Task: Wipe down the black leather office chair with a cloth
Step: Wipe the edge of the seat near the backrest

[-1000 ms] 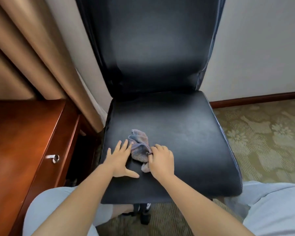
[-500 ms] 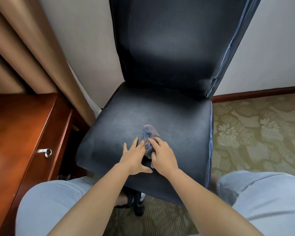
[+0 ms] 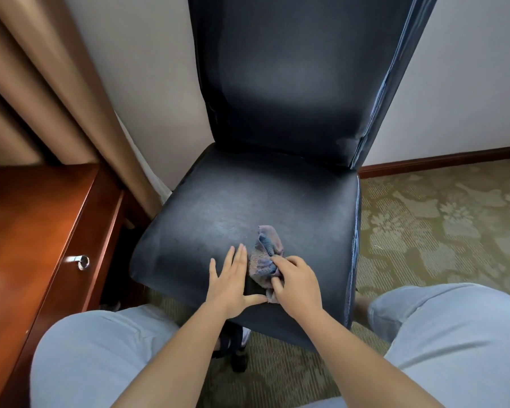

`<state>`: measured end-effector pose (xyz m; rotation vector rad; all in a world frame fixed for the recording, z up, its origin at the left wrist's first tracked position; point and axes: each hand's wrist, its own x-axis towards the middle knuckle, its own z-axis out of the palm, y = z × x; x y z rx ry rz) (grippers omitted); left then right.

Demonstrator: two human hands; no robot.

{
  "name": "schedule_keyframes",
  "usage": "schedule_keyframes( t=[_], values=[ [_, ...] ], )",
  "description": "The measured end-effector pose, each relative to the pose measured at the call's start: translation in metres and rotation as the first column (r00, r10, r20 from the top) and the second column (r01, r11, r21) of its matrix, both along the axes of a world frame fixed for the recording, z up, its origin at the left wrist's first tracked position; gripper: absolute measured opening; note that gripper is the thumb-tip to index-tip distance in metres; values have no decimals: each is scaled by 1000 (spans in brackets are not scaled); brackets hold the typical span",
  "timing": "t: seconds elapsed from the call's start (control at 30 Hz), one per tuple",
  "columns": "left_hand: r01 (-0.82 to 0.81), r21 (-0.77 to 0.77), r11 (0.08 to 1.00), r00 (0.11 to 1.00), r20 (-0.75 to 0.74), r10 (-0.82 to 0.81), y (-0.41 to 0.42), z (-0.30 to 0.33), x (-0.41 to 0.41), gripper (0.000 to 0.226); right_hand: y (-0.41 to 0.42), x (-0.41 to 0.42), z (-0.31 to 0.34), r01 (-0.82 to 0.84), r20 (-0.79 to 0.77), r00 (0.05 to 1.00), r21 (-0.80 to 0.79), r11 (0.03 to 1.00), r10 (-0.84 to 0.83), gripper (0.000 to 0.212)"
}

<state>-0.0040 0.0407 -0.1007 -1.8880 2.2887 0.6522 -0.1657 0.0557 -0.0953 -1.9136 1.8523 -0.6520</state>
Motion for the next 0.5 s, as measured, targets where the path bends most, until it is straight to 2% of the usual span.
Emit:
schedule_keyframes(
  t=[0.1, 0.2, 0.43, 0.5],
  values=[
    [60, -12, 998, 994, 92, -59, -5, -2, 4, 116, -3, -2, -1, -8, 3, 1000, 67, 998, 8, 43],
    [92, 0, 996, 990, 108, -92, -13, -7, 14, 120, -7, -1, 0, -17, -6, 1000, 122, 992, 18, 43],
    [182, 14, 983, 970, 160, -182, -29, -13, 36, 123, -16, 1, 5, -124, -24, 992, 78, 989, 126, 39],
    [211, 8, 977, 962, 175, -209, -35, -13, 43, 122, -18, 2, 6, -108, -33, 993, 57, 993, 110, 37]
  ],
)
